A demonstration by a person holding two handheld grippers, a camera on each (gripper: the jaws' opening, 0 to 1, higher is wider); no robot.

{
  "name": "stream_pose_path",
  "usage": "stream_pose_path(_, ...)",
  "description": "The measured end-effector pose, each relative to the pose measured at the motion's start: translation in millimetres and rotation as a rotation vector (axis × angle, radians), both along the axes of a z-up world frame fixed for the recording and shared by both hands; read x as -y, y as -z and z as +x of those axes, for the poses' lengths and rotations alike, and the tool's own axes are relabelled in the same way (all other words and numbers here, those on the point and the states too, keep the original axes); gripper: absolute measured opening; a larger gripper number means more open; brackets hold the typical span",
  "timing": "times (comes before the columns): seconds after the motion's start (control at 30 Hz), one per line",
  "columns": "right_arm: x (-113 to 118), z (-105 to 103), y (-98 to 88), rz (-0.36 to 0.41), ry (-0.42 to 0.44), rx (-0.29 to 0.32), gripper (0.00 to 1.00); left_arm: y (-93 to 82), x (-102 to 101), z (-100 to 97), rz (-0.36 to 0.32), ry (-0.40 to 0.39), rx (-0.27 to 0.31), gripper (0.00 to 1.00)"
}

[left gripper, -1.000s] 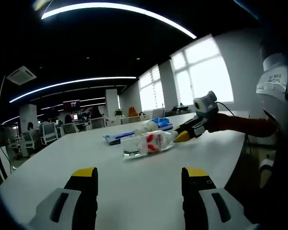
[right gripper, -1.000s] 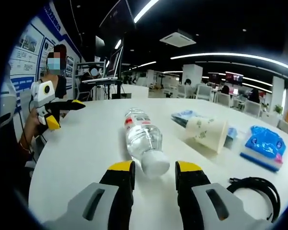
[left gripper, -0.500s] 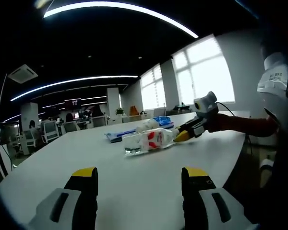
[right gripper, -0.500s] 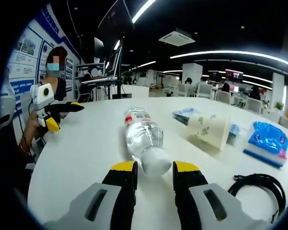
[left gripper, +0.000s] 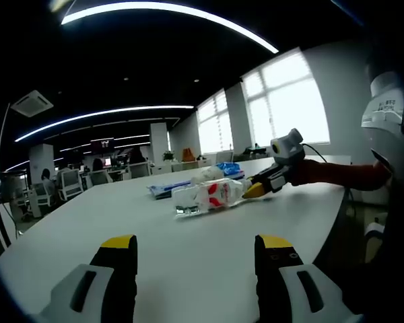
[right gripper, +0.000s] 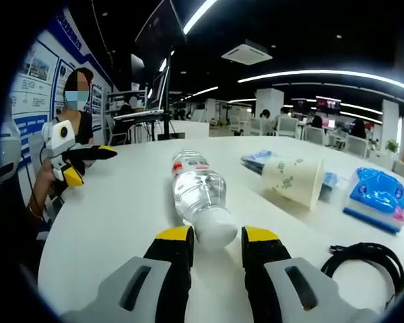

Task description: Arrange the tabletop items into an orderly group along one side of the table until the central work area is clear of visible clutter.

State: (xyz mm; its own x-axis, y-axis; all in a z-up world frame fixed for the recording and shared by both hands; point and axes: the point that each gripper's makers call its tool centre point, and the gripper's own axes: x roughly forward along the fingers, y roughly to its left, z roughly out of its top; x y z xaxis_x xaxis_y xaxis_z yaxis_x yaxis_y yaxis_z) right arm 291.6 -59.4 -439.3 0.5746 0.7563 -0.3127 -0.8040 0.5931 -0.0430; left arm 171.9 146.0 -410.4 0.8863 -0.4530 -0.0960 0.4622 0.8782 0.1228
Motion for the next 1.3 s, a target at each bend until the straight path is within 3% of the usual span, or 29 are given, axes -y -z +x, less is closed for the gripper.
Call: stream_pose_path(1.3,-4.3,-5.2,-1.7,0.100,-0.016,-0.063,0.23,-8.0,3.9,-6.1,0.039,0.015,0.022,0.71)
